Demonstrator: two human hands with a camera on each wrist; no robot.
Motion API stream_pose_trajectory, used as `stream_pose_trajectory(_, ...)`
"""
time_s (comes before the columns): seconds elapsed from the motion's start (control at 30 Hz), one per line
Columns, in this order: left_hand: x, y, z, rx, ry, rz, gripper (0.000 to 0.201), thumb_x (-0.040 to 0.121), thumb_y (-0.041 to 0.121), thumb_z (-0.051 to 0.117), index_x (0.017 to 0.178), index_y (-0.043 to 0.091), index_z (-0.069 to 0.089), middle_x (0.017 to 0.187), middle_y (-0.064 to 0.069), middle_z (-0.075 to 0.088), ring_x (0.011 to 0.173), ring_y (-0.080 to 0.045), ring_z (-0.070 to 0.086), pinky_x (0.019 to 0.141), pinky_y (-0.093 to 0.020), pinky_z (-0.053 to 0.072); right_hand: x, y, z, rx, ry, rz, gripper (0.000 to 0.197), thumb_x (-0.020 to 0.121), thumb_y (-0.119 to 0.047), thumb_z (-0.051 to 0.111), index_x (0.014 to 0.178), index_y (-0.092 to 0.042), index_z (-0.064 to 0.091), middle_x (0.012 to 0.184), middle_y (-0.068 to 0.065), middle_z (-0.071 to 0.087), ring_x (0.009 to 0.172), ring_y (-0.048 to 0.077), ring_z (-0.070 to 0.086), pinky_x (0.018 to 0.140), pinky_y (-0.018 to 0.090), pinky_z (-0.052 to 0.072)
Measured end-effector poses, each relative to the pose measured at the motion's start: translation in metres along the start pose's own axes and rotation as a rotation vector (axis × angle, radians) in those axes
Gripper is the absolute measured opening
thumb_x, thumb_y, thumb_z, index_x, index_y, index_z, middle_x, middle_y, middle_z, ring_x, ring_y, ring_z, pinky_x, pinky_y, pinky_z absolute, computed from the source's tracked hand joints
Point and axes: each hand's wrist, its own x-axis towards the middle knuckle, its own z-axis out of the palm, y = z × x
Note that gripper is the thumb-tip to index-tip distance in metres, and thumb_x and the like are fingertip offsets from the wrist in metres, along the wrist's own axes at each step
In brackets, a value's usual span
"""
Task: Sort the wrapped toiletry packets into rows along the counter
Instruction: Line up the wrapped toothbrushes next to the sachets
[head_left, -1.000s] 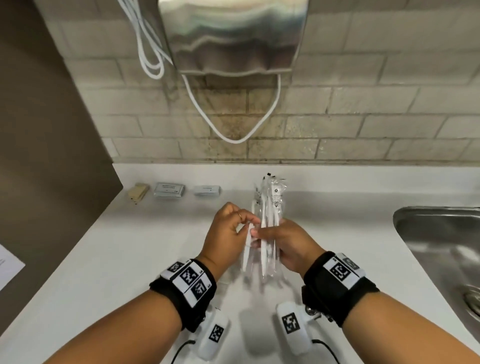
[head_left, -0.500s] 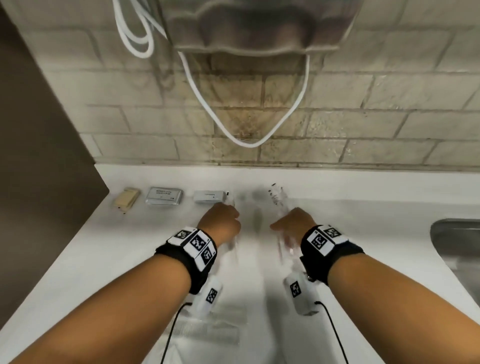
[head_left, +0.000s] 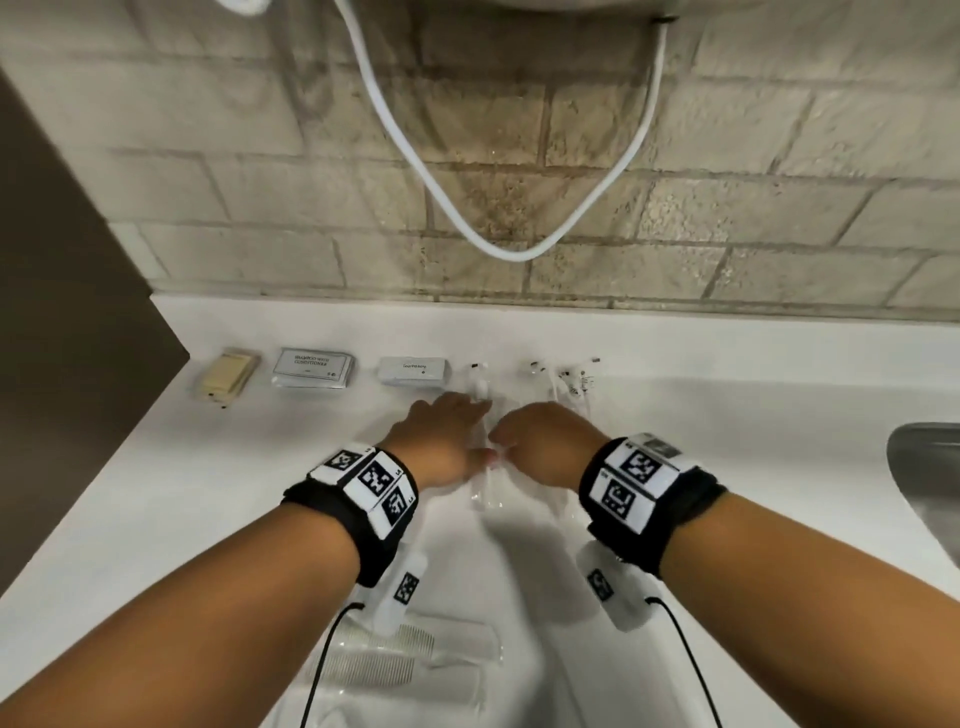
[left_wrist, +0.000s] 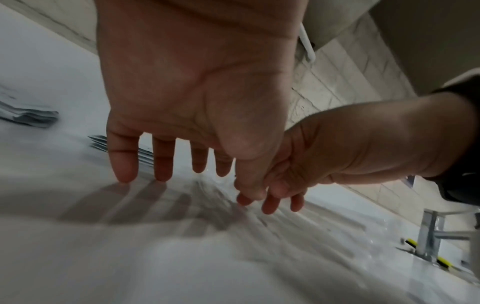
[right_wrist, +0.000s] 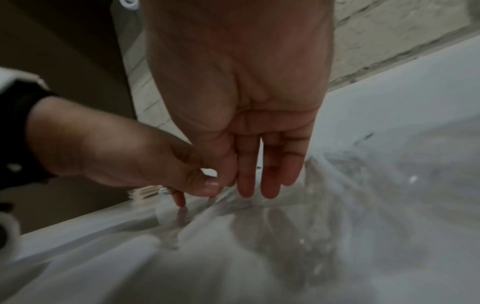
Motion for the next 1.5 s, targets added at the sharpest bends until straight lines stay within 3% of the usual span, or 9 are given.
stream_pose_trajectory(0.17,-0.002,0.009,0.003,0.156,-0.121,0.001,0.079,0.09,0.058,0.047,0.152,0.037,0.003,0.161,0.014,-0.008,0.148,-0.03,0.006,0.113,-0.058,0.019,-0.003,0.008,0.006,0.111,0.365,0.272,0.03,0.09,-0.021,0.052,0.119,-0.016,0.054,0.119,0.008,0.054,0.109,0.029,0.056,0.087,0.035,0.048)
stream_pose_trajectory(0.33,-0.005,0.007,0.007,0.159,-0.228,-0.009,0.078,0.095,0.055,0.037,0.151,0.033,-0.012,0.159,0.013,-0.019,0.148,-0.026,-0.014,0.11,-0.067,0.005,-0.013,0.054,0.001,0.094,0.036,0.508,0.032,0.084,-0.035,0.065,0.103,-0.013,0.055,0.112,0.008,0.063,0.106,0.027,0.059,0.075,0.031,0.044)
stream_pose_trajectory(0.47,-0.004,0.007,0.006,0.137,-0.226,0.001,0.078,0.095,0.055,0.034,0.151,0.03,-0.015,0.159,0.013,-0.018,0.148,-0.026,-0.013,0.111,-0.066,0.007,-0.016,0.077,-0.009,0.072,0.113,0.552,0.026,0.089,-0.032,0.056,0.101,-0.01,0.061,0.111,0.01,0.065,0.105,0.03,0.061,0.077,0.031,0.044)
stream_pose_trajectory(0.7,-0.002,0.011,0.004,0.066,-0.028,-0.004,0.08,0.091,0.051,0.049,0.153,0.025,0.005,0.155,-0.007,0.025,0.14,-0.033,0.027,0.11,-0.048,0.032,0.0,0.032,0.004,0.15,0.033,0.398,0.029,0.088,-0.039,0.056,0.076,-0.013,0.052,0.091,0.005,0.066,0.089,0.026,0.061,0.07,0.028,0.042)
stream_pose_trajectory(0.83,-0.003,0.023,0.004,-0.024,0.04,-0.049,0.079,0.084,0.046,0.064,0.149,0.029,0.023,0.134,-0.011,0.043,0.119,-0.031,0.051,0.097,-0.037,0.044,0.011,0.018,0.013,0.295,0.016,0.46,0.044,0.08,-0.034,0.07,0.11,-0.007,0.053,0.102,0.008,0.066,0.093,0.025,0.064,0.067,0.029,0.044)
stream_pose_trajectory(1.0,-0.004,0.02,0.004,-0.091,0.001,-0.127,0.065,0.09,0.046,0.055,0.147,0.033,0.028,0.134,-0.011,0.039,0.119,-0.031,0.052,0.1,-0.035,0.043,0.015,0.017,0.01,0.603,0.058,0.502,0.028,0.091,-0.028,0.058,0.107,-0.005,0.058,0.081,0.012,0.068,0.057,0.02,0.061,0.05,0.024,0.047)
stream_pose_trajectory(1.1,-0.005,0.016,0.003,-0.089,0.0,-0.118,0.063,0.092,0.046,0.051,0.149,0.036,0.024,0.136,-0.011,0.037,0.119,-0.032,0.052,0.099,-0.035,0.042,0.012,0.027,0.011,0.611,0.105,0.454,0.043,0.091,-0.013,0.051,0.133,-0.017,0.048,0.121,0.014,0.062,0.097,0.027,0.064,0.075,0.03,0.053)
stream_pose_trajectory(1.23,-0.008,0.012,0.004,0.051,-0.001,-0.005,0.068,0.092,0.042,0.052,0.151,0.034,0.018,0.154,-0.002,0.022,0.128,-0.033,0.039,0.106,-0.041,0.038,0.007,0.029,0.02,0.195,0.034,0.307,0.061,0.088,-0.034,0.061,0.144,-0.035,0.037,0.154,-0.007,0.033,0.138,0.025,0.035,0.113,0.042,0.032)
stream_pose_trajectory(1.5,0.001,0.003,0.003,0.185,-0.072,-0.032,0.072,0.094,0.046,0.046,0.153,0.027,0.011,0.162,0.011,0.003,0.138,-0.038,0.025,0.109,-0.045,0.032,0.026,0.01,0.017,0.098,-0.086,0.235,0.062,0.095,-0.032,0.049,0.15,-0.034,0.021,0.161,-0.017,0.005,0.148,0.028,0.014,0.114,0.055,0.024)
